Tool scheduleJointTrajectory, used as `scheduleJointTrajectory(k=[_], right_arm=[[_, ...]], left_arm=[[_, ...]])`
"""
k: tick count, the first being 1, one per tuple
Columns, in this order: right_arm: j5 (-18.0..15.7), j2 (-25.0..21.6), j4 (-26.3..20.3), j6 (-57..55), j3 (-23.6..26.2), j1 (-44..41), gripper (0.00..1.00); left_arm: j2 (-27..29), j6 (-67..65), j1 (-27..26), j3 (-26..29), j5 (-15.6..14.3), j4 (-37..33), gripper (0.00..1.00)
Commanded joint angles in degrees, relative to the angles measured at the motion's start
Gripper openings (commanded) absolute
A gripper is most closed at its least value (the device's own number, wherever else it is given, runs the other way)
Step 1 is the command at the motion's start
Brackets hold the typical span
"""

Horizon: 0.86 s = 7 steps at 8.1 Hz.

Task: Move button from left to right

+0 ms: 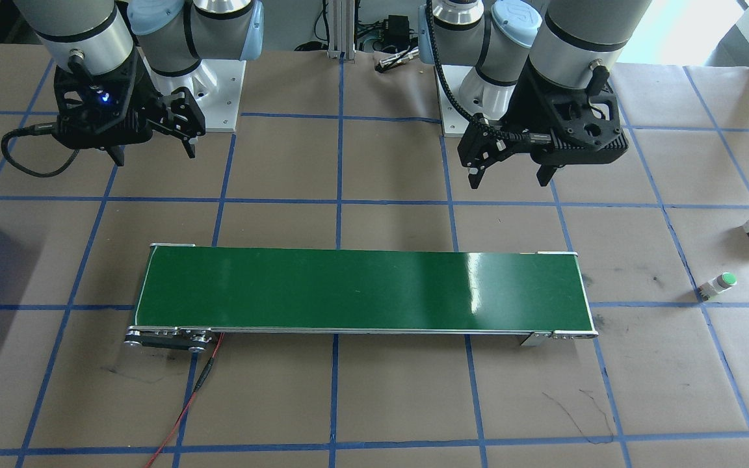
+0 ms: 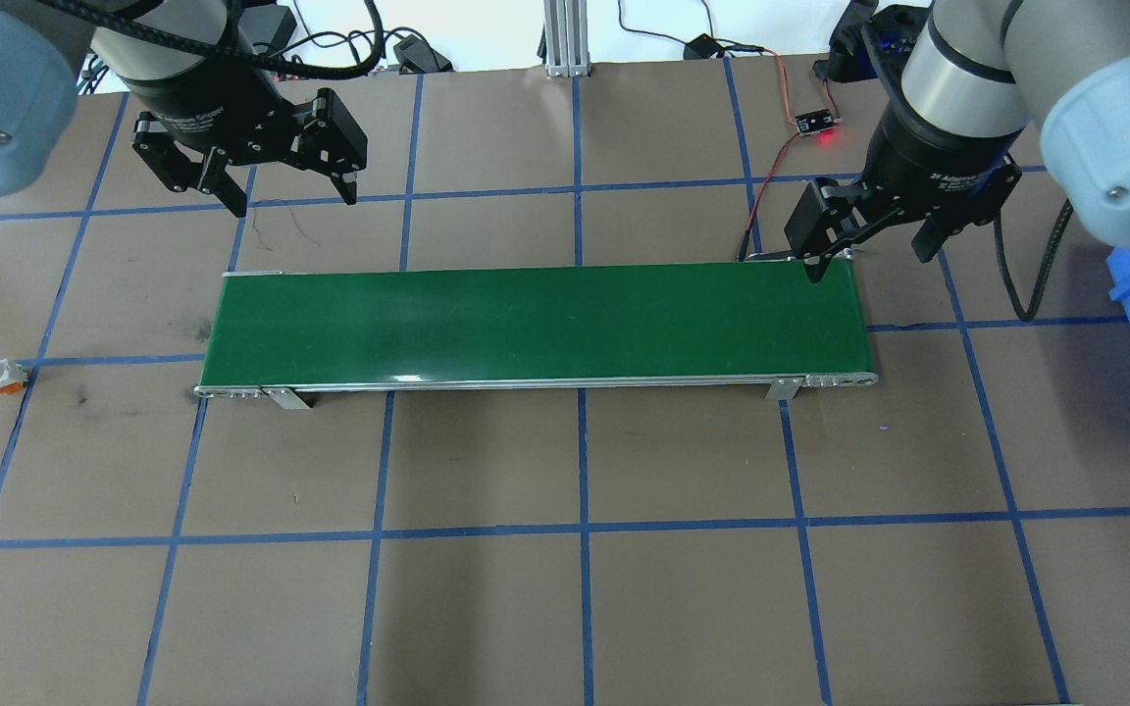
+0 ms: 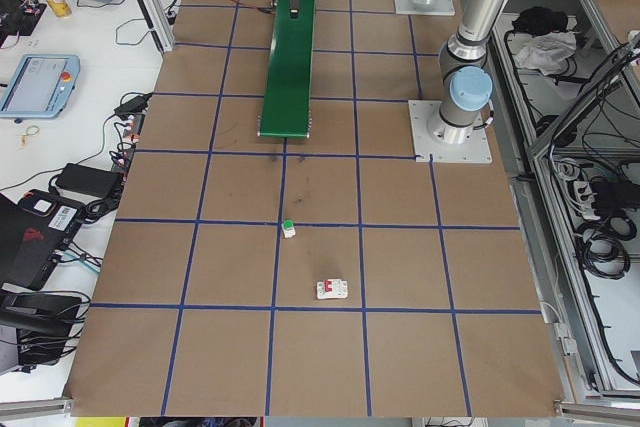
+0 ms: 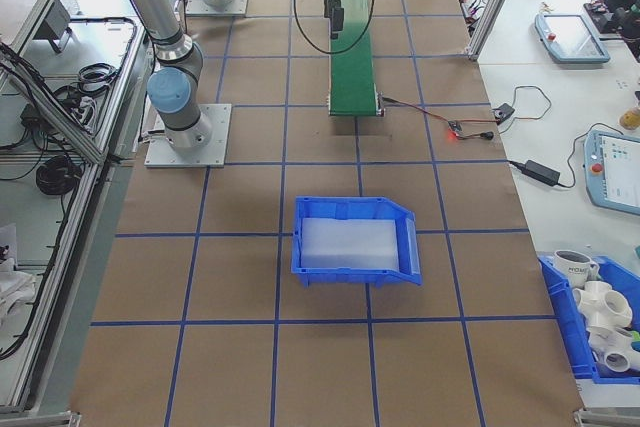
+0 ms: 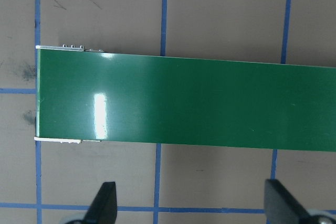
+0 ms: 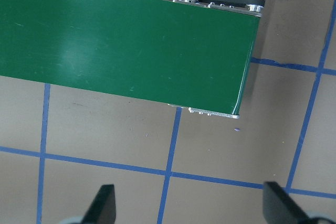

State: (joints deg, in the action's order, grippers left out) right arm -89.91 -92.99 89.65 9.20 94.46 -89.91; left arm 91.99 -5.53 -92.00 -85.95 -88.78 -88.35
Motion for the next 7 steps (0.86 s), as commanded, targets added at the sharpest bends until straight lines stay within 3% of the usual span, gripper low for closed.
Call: scheduleJointTrajectory(k=[1,4,7], right_arm=[[0.00,0.00,0.00,0.03,0.03,0.00,1.00],[0.09,0.00,0.00,-0.06,0.03,0.00,1.00],[0.09,0.00,0.00,0.03,0.03,0.00,1.00]], left_arm=[[-0.14,0.25,-0.02,0.00,-0.07,0.11,1.00],[0.03,8.56,1.19,0.43,0.45,1.42,1.00],[-0.49,8.87,9.95,0.70,-0.78,1.17,1.00]])
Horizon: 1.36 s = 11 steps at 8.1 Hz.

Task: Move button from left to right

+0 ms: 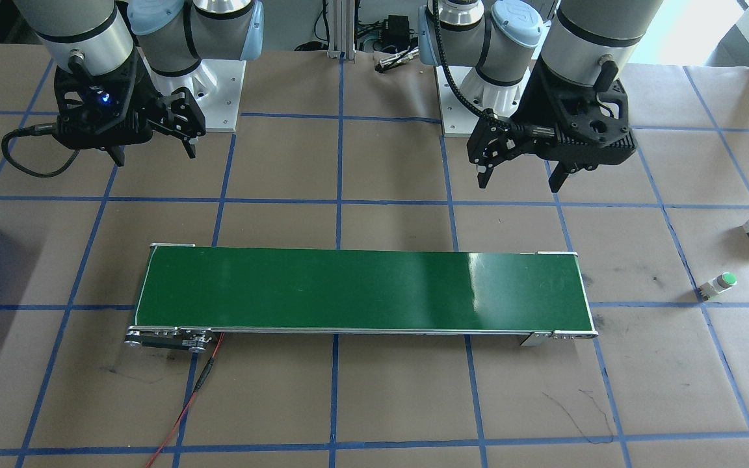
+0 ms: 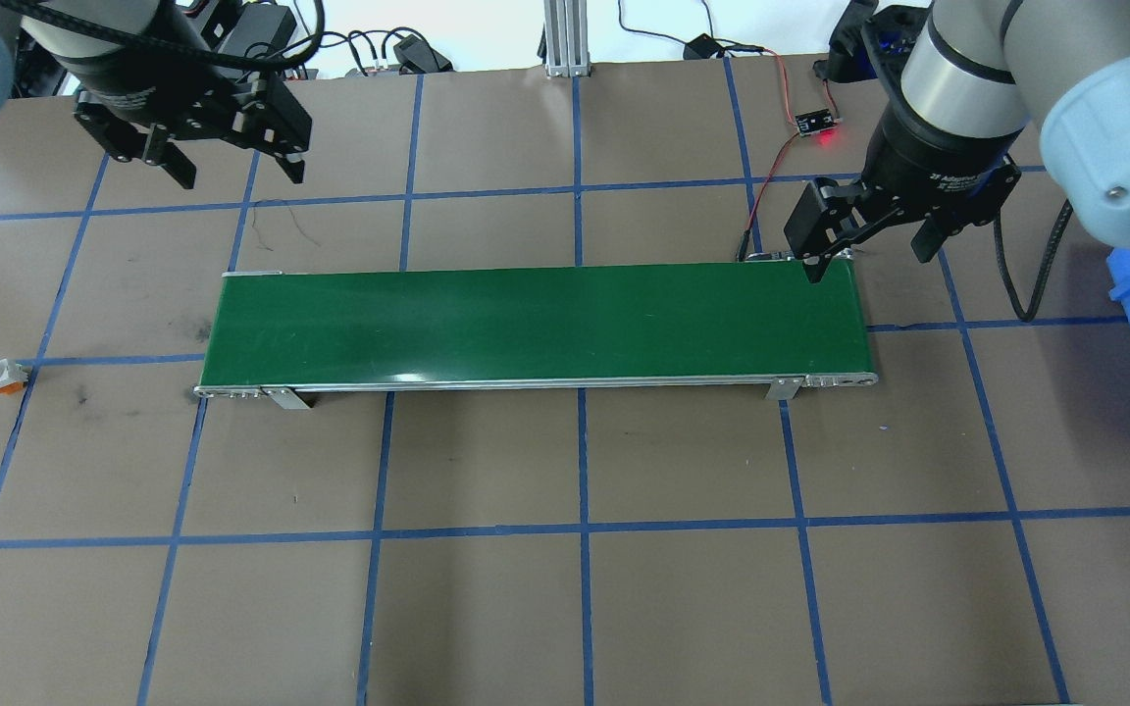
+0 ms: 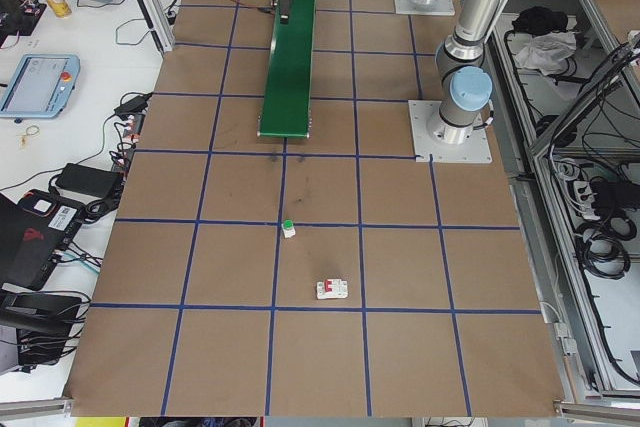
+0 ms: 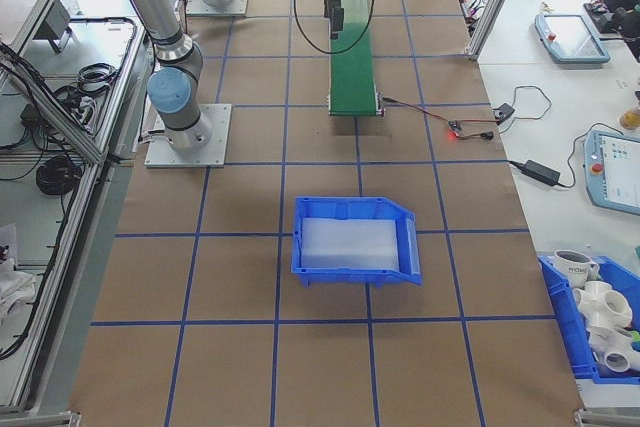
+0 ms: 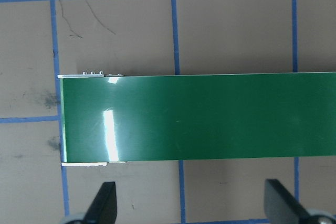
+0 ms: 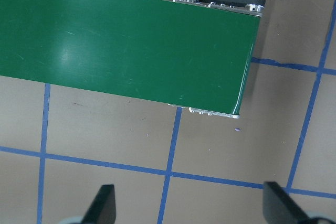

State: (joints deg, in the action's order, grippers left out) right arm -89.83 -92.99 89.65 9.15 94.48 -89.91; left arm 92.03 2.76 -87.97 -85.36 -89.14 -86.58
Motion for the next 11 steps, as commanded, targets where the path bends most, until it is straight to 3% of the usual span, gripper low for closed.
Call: scheduleJointTrajectory(k=[1,4,6,9,11], right_arm=[[0.01,0.00,0.00,-0.01,0.00,0.00,1.00],[0.01,0.09,0.00,-0.01,0.00,0.00,1.00],[0.01,0.09,0.00,0.08,0.00,0.00,1.00],[0.01,0.09,0.00,-0.01,0.00,0.00,1.00],[0.10,0.09,0.00,-0.01,0.09,-0.09,1.00]], left_arm=[[-0.54,1.45,10.76,0.19,-1.20,-0.43,1.00],[1.48,11.63,26.06,-0.42,-1.47,0.01,1.00],[5.07,13.23,31.95,-0.69,-6.64,0.71,1.00],[10.87,17.16,39.79,-0.16,-6.05,5.89,1.00],[12.81,20.00,43.48,-0.51,-3.08,6.95,1.00]])
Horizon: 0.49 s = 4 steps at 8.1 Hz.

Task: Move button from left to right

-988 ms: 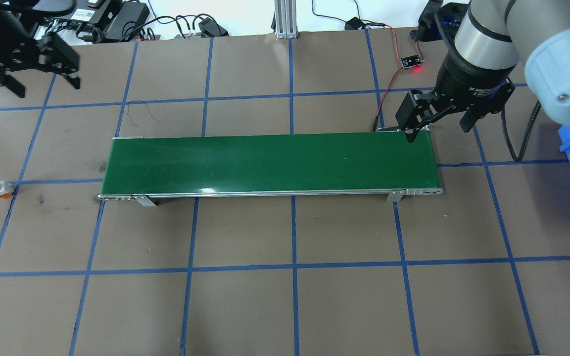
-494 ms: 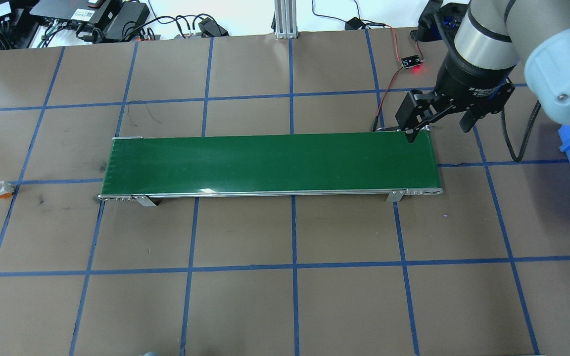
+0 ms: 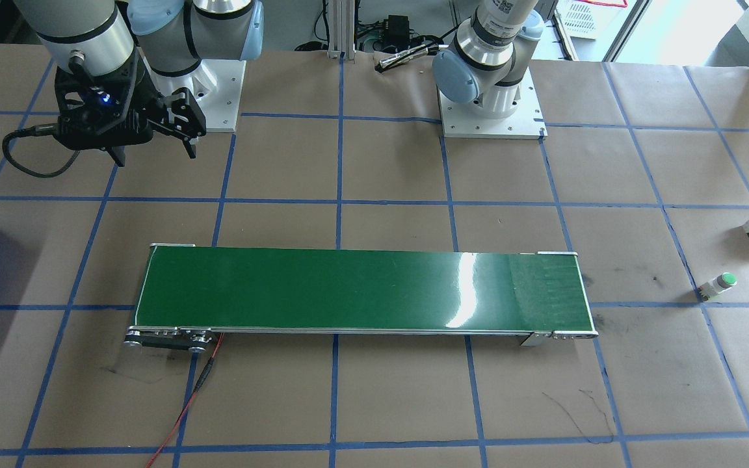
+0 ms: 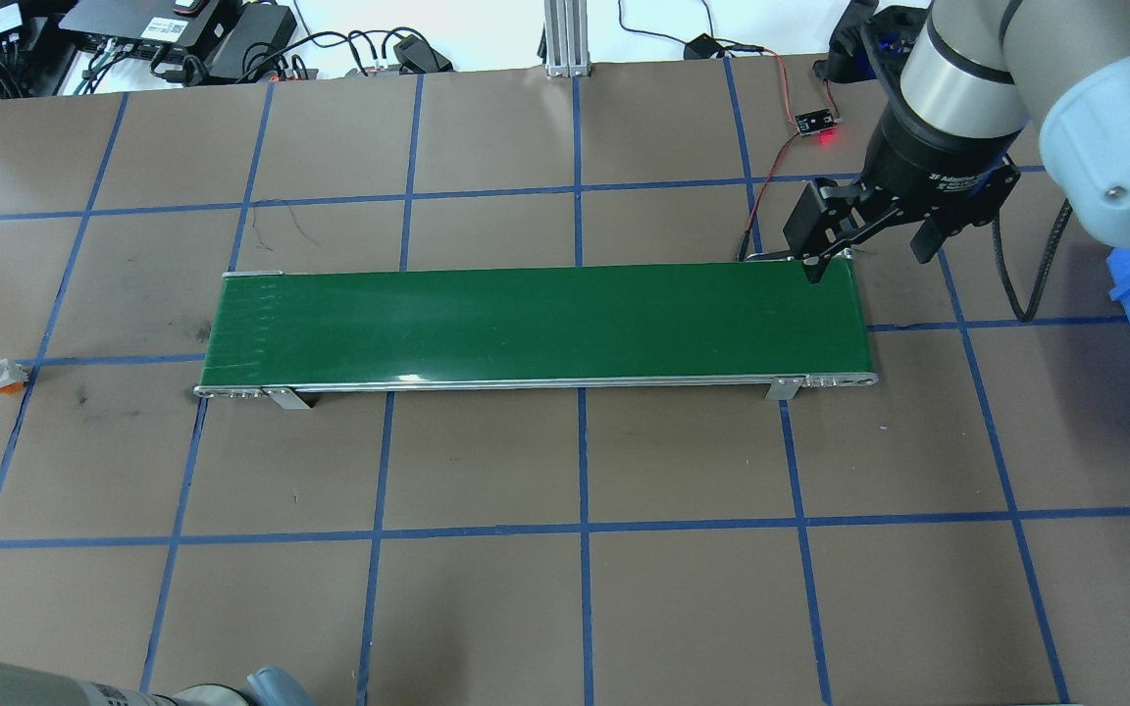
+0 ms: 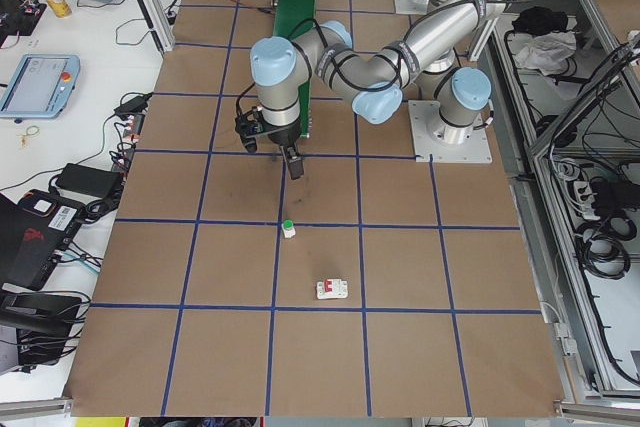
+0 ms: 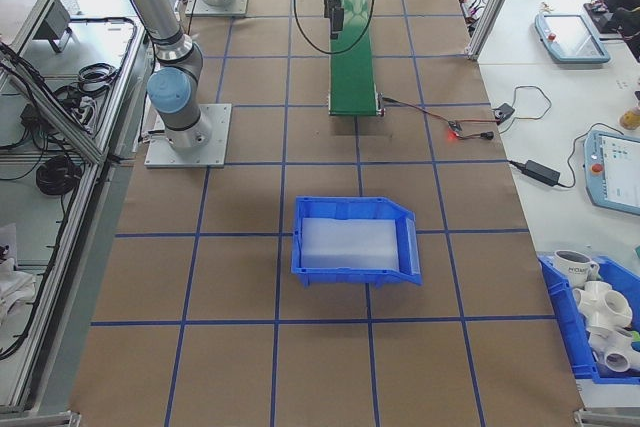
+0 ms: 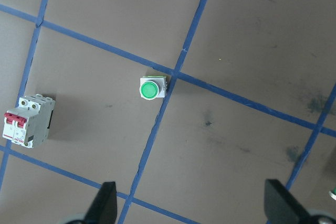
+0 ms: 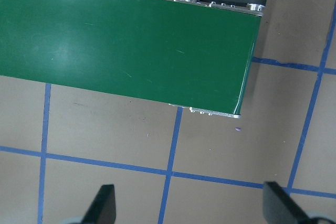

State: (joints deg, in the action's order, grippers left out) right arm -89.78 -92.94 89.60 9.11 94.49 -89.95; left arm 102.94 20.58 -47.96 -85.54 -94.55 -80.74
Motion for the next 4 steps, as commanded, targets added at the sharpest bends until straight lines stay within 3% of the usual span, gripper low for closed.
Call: scheduleJointTrajectory(k=[1,2,4], right_arm=[[0.05,-0.04,-0.04,0.03,0.08,-0.05,1.00],[0.05,-0.05,-0.04,0.03,0.08,-0.05,1.00],[-0.04,-0.05,-0.04,0.03,0.08,-0.05,1.00]], left_arm=[[2.35,2.10,3.83,-0.50,2.44,1.72,1.00],[3.31,2.44,3.92,-0.94,2.61,7.55,1.00],[5.07,3.85,4.10,-3.65,2.53,10.69,1.00]])
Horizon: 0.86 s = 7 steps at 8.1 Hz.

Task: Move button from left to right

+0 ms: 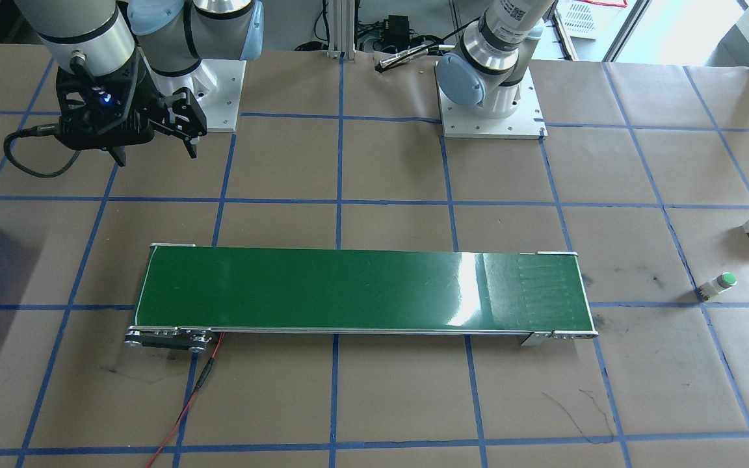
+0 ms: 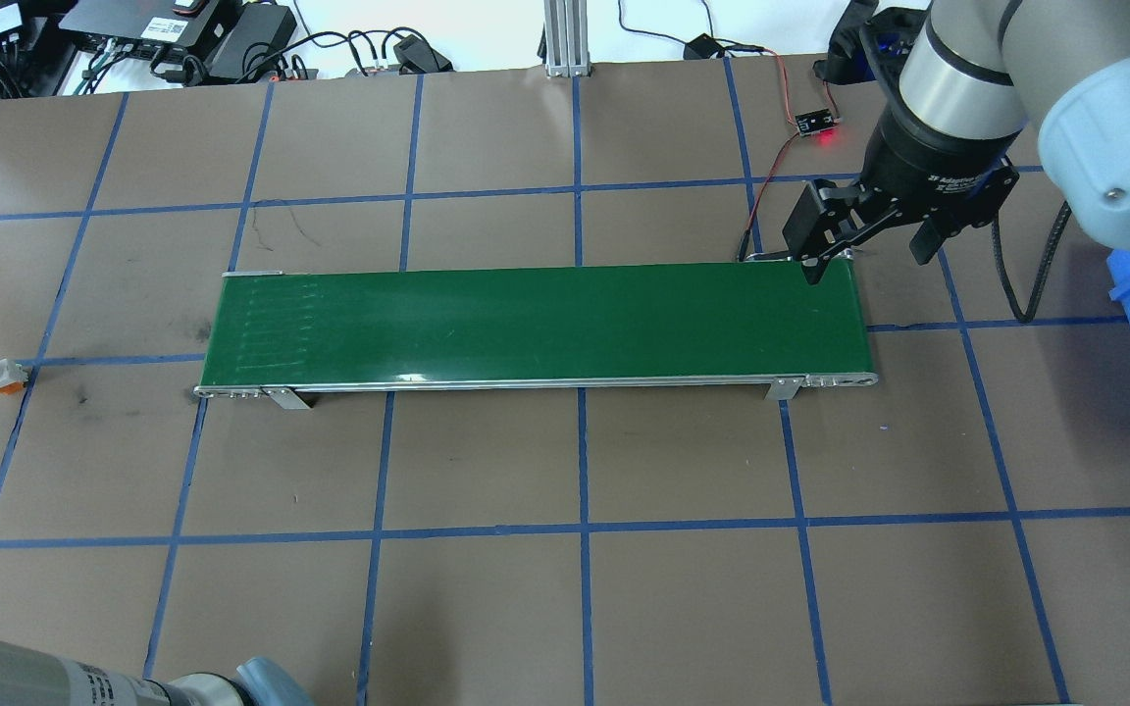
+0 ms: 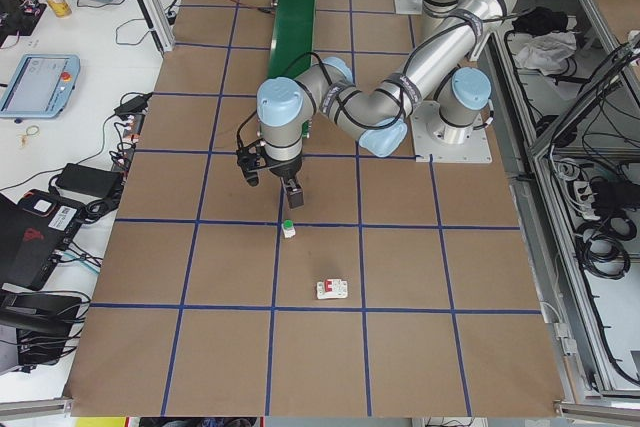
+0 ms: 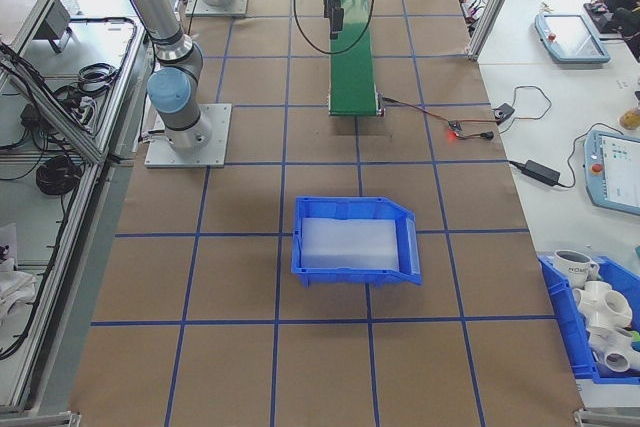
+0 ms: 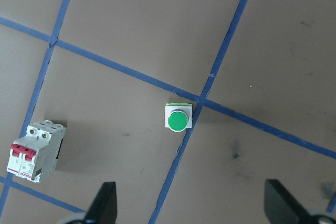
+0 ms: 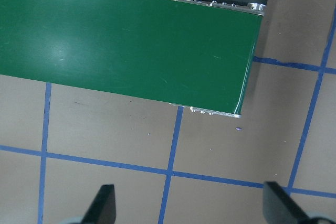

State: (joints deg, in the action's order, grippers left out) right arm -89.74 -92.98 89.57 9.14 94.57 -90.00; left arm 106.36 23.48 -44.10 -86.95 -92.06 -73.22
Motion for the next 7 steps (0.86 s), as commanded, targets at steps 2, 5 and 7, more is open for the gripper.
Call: scheduleJointTrajectory(k=[2,5,7], right_arm=[[-0.08,-0.01,-0.01,0.00,0.00,0.00,1.00],[-0.08,0.08,-0.01,0.00,0.00,0.00,1.00],[-0.08,-0.01,-0.01,0.00,0.00,0.00,1.00]], left_arm=[[2.27,1.92,0.33,-5.06,0.56,5.70,1.00],[3.75,11.39,0.42,-6.22,1.71,5.72,1.00],[7.09,14.21,0.42,-6.30,1.62,8.50,1.00]])
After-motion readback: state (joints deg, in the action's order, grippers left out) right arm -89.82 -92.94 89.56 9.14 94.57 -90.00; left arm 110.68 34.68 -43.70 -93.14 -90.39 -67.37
